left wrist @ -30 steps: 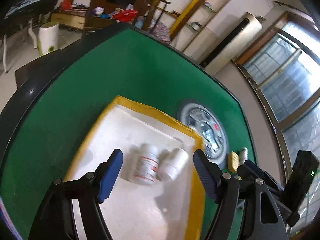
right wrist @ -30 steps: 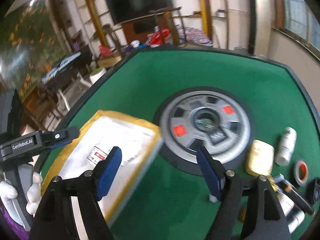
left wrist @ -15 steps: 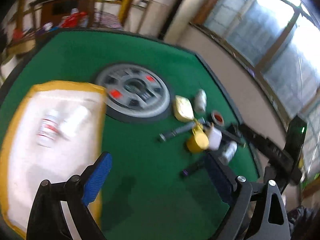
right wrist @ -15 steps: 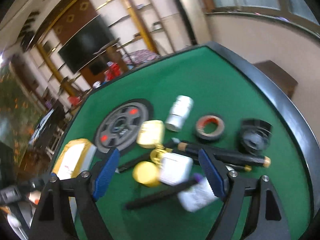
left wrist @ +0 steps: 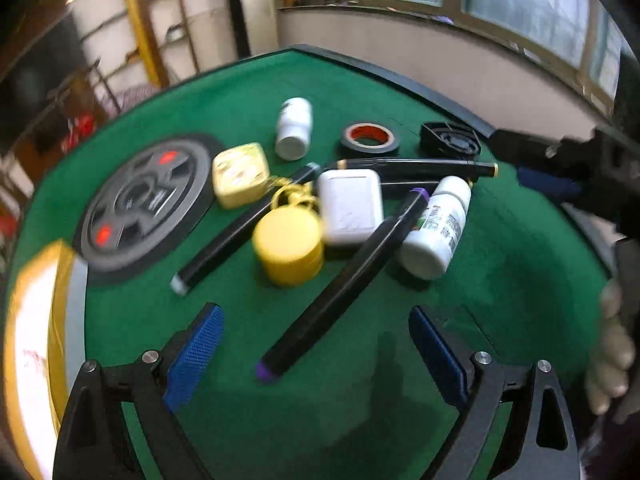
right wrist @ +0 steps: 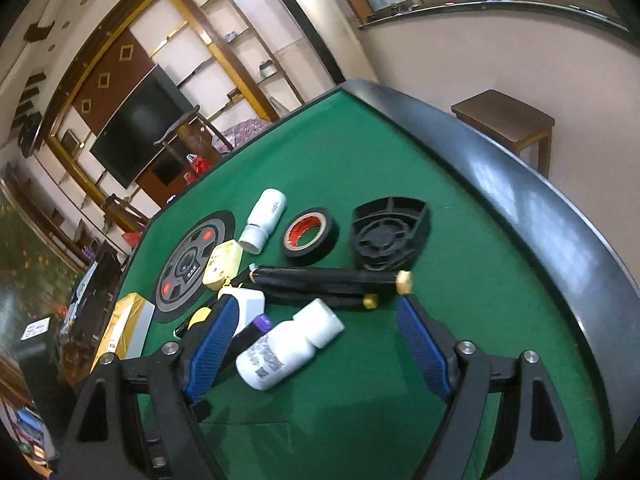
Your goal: Organize rigid objects
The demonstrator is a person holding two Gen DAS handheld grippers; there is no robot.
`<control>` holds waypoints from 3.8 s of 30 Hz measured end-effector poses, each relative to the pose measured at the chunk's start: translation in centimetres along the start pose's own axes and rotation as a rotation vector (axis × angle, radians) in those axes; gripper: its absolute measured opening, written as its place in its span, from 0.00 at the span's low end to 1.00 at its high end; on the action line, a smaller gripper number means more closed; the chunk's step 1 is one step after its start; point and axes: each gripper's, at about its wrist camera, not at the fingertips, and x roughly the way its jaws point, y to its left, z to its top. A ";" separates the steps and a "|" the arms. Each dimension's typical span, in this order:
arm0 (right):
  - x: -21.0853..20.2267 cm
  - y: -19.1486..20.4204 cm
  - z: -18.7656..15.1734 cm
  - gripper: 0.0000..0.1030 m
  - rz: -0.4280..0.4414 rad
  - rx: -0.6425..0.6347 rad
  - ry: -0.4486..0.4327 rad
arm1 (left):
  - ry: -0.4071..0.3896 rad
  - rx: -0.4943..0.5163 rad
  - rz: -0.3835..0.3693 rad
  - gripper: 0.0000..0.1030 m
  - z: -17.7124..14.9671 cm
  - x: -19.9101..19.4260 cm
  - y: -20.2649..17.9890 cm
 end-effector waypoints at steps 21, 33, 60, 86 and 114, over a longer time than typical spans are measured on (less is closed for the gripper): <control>3.0 4.1 -1.5 0.78 -0.018 -0.074 0.130 | -0.036 -0.166 -0.178 0.13 -1.8 -4.7 2.3; 6.3 5.8 -3.0 0.35 -0.194 -0.117 0.195 | -0.102 -0.280 -0.254 0.14 -5.3 -8.7 6.6; 7.6 29.1 -8.0 0.35 0.278 -0.345 0.429 | 0.081 -0.704 0.032 0.14 -12.3 -6.5 31.7; 16.2 38.3 -11.4 0.48 0.135 -0.534 0.541 | -0.205 -0.736 0.047 0.68 -14.2 -14.0 32.3; -13.1 13.8 -6.8 0.82 -0.203 -0.316 -0.227 | -0.286 -0.312 -0.286 0.76 -6.7 -19.8 9.5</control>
